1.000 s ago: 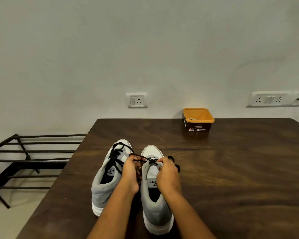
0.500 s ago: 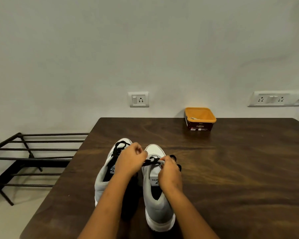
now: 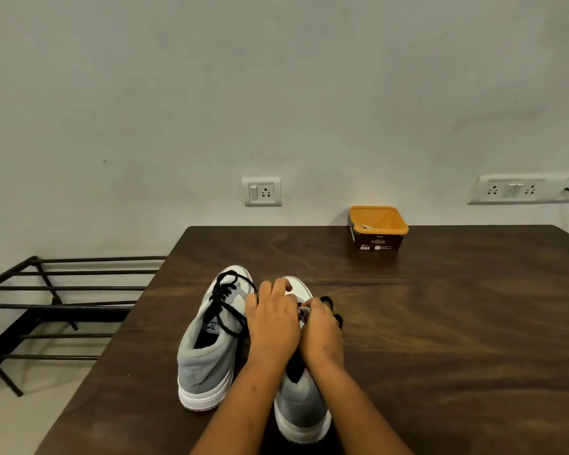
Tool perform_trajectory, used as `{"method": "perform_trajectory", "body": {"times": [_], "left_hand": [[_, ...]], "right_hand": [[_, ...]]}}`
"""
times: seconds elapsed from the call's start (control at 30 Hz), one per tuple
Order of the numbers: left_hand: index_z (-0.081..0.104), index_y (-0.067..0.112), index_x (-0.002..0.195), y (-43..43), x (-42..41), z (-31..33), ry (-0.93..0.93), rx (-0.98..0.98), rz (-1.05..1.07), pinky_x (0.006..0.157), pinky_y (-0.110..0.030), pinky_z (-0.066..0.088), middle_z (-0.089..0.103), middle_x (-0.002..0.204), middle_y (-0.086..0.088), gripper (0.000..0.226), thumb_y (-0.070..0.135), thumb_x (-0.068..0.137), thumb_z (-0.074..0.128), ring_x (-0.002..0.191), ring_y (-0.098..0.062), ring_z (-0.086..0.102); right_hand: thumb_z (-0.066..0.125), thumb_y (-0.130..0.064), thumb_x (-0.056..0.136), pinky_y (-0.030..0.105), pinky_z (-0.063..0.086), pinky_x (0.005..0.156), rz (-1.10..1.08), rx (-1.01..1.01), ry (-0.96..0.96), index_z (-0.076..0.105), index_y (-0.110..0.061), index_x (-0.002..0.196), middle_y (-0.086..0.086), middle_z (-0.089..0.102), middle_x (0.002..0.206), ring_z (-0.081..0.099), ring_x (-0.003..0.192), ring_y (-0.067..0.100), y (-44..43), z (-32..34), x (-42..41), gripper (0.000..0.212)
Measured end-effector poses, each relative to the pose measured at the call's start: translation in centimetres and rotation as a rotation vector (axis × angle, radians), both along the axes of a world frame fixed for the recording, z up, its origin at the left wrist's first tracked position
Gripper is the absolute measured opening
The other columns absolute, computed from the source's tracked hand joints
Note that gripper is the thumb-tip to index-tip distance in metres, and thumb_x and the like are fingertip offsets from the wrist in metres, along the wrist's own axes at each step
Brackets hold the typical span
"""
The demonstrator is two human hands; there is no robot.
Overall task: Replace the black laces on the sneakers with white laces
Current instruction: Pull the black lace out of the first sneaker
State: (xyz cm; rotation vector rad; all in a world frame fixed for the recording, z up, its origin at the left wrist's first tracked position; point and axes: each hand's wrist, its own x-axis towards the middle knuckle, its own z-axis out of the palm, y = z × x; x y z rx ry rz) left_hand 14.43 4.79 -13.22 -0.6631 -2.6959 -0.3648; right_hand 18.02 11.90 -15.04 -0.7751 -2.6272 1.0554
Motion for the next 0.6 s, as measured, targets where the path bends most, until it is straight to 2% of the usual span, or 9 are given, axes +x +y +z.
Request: {"method": "perform_trajectory", "body": {"times": [0.07, 0.13, 0.23, 0.3, 0.4, 0.43, 0.5, 0.53, 0.6], "left_hand": [[0.069, 0.028, 0.092, 0.2, -0.3, -0.5, -0.171, 0.19, 0.084, 0.088, -0.035, 0.027, 0.049, 0.121, 0.018, 0.018, 0.028, 0.09, 0.051, 0.115, -0.012, 0.042], [0.066, 0.028, 0.082, 0.0, -0.7, -0.4, -0.303, 0.482, 0.161, 0.091, -0.036, 0.031, 0.056, 0.113, 0.014, 0.015, 0.022, 0.089, 0.054, 0.113, -0.015, 0.048], [0.059, 0.022, 0.074, -0.5, -0.9, 0.9, -0.535, 1.223, 0.175, 0.088, -0.037, 0.045, 0.067, 0.1, -0.007, 0.023, 0.009, 0.092, 0.054, 0.097, -0.028, 0.06], [0.054, 0.017, 0.078, -0.8, -0.8, 2.6, -0.679, 1.716, 0.138, 0.077, -0.029, 0.049, 0.068, 0.086, -0.004, 0.027, 0.002, 0.097, 0.042, 0.087, -0.022, 0.062], [0.043, 0.015, 0.077, -1.5, -1.0, 4.9, -0.677, 2.169, 0.092, 0.07, -0.025, 0.047, 0.059, 0.082, -0.002, 0.031, -0.002, 0.099, 0.028, 0.071, -0.016, 0.056], [0.041, 0.016, 0.078, -1.8, -1.3, 5.1, -0.645, 2.203, 0.119, 0.065, -0.024, 0.046, 0.055, 0.08, -0.002, 0.031, -0.001, 0.099, 0.027, 0.063, -0.013, 0.05], [0.042, 0.018, 0.078, -2.4, -1.7, 5.0, -0.62, 2.09, 0.177, 0.051, -0.019, 0.036, 0.048, 0.071, 0.0, 0.03, 0.002, 0.099, 0.027, 0.052, -0.009, 0.037], [0.042, 0.019, 0.078, -2.5, -1.8, 4.8, -0.606, 1.945, 0.171, 0.047, -0.019, 0.03, 0.045, 0.068, 0.001, 0.03, 0.004, 0.1, 0.029, 0.049, -0.008, 0.034], [0.044, 0.018, 0.078, -2.5, -2.1, 3.7, -0.539, 1.465, 0.091, 0.048, -0.024, 0.029, 0.046, 0.066, 0.0, 0.025, 0.01, 0.1, 0.035, 0.051, -0.013, 0.034]], "right_hand": [[0.043, -0.018, 0.098, 0.041, 0.047, 0.093, 0.006, 0.002, 0.004, 0.05, -0.019, 0.121, 0.003, 0.054, 0.125, 0.053, 0.114, 0.022, 0.1, 0.0, 0.1, 0.024], [0.044, -0.015, 0.097, 0.041, 0.047, 0.093, 0.006, -0.002, 0.004, 0.049, -0.019, 0.123, 0.003, 0.053, 0.126, 0.052, 0.115, 0.023, 0.1, 0.0, 0.0, 0.027], [0.045, -0.006, 0.095, 0.04, 0.046, 0.096, -0.013, 0.015, 0.002, 0.049, -0.02, 0.124, 0.0, 0.053, 0.128, 0.051, 0.119, 0.021, 0.1, -0.3, -0.1, 0.032], [0.045, -0.004, 0.095, 0.039, 0.046, 0.097, -0.024, 0.025, 0.003, 0.049, -0.022, 0.124, -0.002, 0.053, 0.129, 0.051, 0.12, 0.019, 0.1, -0.5, -0.2, 0.034], [0.041, -0.002, 0.094, 0.038, 0.044, 0.097, -0.026, 0.029, 0.006, 0.049, -0.023, 0.122, -0.003, 0.052, 0.13, 0.049, 0.121, 0.02, 0.1, -0.6, -0.3, 0.036], [0.041, -0.001, 0.094, 0.038, 0.044, 0.097, -0.022, 0.033, 0.005, 0.049, -0.023, 0.123, -0.003, 0.052, 0.13, 0.049, 0.122, 0.02, 0.1, -0.6, -0.3, 0.037], [0.042, -0.001, 0.093, 0.038, 0.043, 0.097, -0.006, 0.04, -0.001, 0.048, -0.022, 0.125, -0.003, 0.051, 0.131, 0.048, 0.122, 0.02, 0.1, -0.7, -0.2, 0.039], [0.043, 0.0, 0.093, 0.037, 0.043, 0.096, 0.0, 0.04, -0.003, 0.048, -0.022, 0.126, -0.002, 0.051, 0.132, 0.048, 0.122, 0.02, 0.2, -0.6, -0.2, 0.04], [0.043, 0.0, 0.093, 0.037, 0.043, 0.096, 0.002, 0.042, -0.012, 0.047, -0.021, 0.126, -0.002, 0.051, 0.132, 0.048, 0.122, 0.02, 0.4, -0.4, -0.1, 0.039]]}}
